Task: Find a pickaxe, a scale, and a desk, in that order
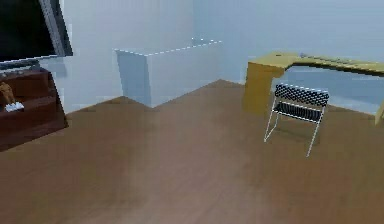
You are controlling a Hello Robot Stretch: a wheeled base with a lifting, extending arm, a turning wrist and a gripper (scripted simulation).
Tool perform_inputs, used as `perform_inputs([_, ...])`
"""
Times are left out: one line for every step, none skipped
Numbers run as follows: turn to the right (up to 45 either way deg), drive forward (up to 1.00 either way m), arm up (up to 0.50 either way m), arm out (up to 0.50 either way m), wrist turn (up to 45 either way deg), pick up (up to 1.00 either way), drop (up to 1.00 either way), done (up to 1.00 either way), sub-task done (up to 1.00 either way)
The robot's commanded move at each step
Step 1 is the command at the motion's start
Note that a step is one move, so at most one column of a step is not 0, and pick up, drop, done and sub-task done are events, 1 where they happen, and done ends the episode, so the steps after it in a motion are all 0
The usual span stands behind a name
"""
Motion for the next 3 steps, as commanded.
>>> perform_inputs([36.0, 0.0, 0.0, 0.0, 0.0, 0.0, 0.0, 0.0, 0.0])
perform_inputs([0.0, 0.85, 0.0, 0.0, 0.0, 0.0, 0.0, 0.0, 0.0])
perform_inputs([30.0, 0.0, 0.0, 0.0, 0.0, 0.0, 0.0, 0.0, 0.0])
